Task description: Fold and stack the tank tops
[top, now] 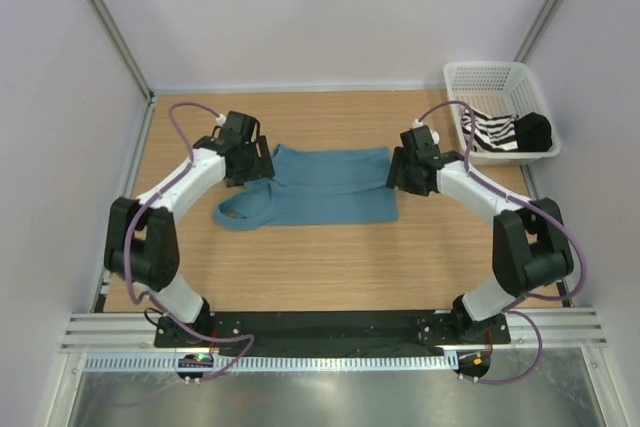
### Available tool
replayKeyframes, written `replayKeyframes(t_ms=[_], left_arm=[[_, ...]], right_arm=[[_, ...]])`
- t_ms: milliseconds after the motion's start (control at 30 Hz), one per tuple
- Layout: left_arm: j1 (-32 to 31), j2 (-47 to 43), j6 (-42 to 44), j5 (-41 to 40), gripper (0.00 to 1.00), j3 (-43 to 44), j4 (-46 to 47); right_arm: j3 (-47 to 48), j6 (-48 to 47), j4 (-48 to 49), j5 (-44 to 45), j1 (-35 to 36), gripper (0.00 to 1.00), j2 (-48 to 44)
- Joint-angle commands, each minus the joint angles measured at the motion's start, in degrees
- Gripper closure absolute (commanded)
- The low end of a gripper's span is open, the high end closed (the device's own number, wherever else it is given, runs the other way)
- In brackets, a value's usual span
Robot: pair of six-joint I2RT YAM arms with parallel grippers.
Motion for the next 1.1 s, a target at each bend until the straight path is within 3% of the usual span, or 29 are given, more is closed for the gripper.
replayKeyframes(t_ms=[0, 167, 333, 533, 733, 867, 1067], left_arm=[[0.5, -9.0, -2.0, -4.6, 0.24, -4.4, 4.0], [5.4, -16.3, -5.2, 1.3, 0.24, -12.3, 7.9], [12.6, -21.9, -9.3, 7.2, 0.27, -23.4, 15.0], [16.8, -25.6, -11.0, 10.7, 0.27, -29.7, 18.5], [18.0, -27.1, -11.1, 10.8, 0.27, -31.1, 18.9], [19.8, -28.6, -11.1, 10.0, 0.27, -31.7, 19.1], [19.7, -32.9, -10.7, 3.0, 0.36, -32.0, 15.5]], right_arm=[[-3.9, -0.1, 3.6, 0.0, -0.2, 0.38, -7.6], [-10.5, -0.2, 4.5, -4.3, -0.3, 0.46, -10.5], [-14.9, 0.1, 7.5, -7.0, -0.2, 0.48, -10.0], [-15.6, -0.1, 9.8, -9.8, -0.3, 0.49, -6.4], [-15.4, -0.7, 9.9, -10.4, -0.2, 0.69, -5.1], [-15.4, -1.5, 9.9, -11.4, -0.2, 0.95, -4.1], [-15.0, -1.9, 9.6, -11.5, -0.3, 0.99, -4.0]])
